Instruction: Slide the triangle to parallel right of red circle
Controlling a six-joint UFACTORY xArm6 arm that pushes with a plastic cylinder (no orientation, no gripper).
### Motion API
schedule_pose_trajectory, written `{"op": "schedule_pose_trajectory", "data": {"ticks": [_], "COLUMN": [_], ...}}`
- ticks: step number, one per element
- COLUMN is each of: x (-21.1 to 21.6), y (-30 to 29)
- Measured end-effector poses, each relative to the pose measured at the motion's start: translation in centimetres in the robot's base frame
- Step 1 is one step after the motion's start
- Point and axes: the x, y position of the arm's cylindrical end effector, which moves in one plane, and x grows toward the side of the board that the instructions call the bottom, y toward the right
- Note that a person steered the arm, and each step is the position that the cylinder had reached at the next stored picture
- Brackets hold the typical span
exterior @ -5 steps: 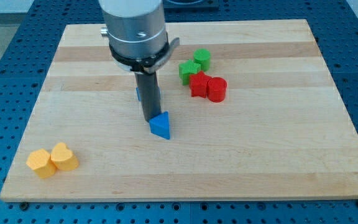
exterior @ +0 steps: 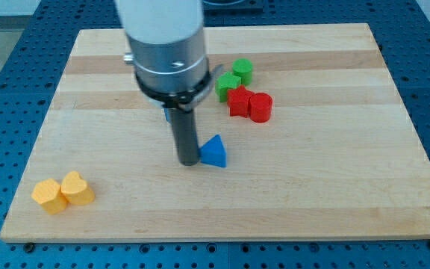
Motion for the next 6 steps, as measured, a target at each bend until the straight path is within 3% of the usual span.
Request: {"op": "schedule_pose_trajectory", "data": {"ticks": [2,6], "x": [-0.5,-8.5], "y": [7.3,15.1]}}
